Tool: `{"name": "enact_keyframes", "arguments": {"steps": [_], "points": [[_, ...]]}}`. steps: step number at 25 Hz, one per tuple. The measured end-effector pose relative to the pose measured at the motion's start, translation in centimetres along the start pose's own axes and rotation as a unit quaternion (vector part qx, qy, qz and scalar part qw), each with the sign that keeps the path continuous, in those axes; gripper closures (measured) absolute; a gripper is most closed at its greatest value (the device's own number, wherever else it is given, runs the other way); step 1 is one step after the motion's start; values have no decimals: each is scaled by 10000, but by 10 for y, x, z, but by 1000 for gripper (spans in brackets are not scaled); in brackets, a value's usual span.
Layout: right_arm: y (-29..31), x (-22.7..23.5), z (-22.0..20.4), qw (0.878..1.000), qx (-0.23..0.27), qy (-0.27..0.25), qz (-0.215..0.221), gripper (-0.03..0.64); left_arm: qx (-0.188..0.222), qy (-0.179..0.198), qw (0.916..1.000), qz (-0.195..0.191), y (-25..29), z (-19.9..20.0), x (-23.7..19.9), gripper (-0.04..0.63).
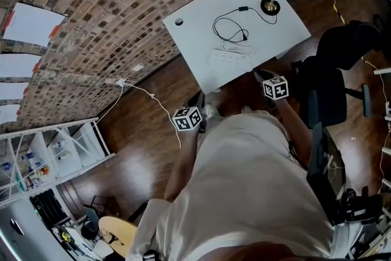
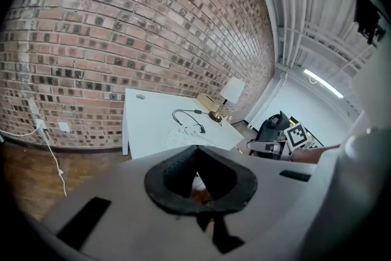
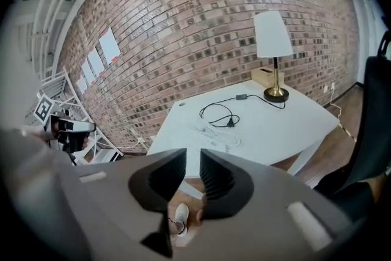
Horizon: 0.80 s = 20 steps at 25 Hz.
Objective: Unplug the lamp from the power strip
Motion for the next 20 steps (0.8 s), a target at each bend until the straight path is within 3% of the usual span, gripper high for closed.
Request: {"name": "enact_keyframes", "arguments": {"steps": [7, 14, 20], "points": [[-29, 13, -38, 9994, -155, -136, 286, 551, 155, -278, 9992, 244, 3, -39, 32, 594], [-54, 18, -39, 9988, 88, -35, 488, 555, 188, -293, 9986, 410, 0, -54, 48, 594], [-56, -7, -31, 9947, 243, 621, 781, 565, 11, -157, 9994, 323, 2, -63, 66, 594]]}}
Point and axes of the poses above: the fingertips, and each gripper's own axes: y forward along the fingers, x to its right, z out of its top, the point moved 1 cm from there along -y, backward along the fingers, and after that the axes turned 9 degrees about -z, right-handed, at the moved point
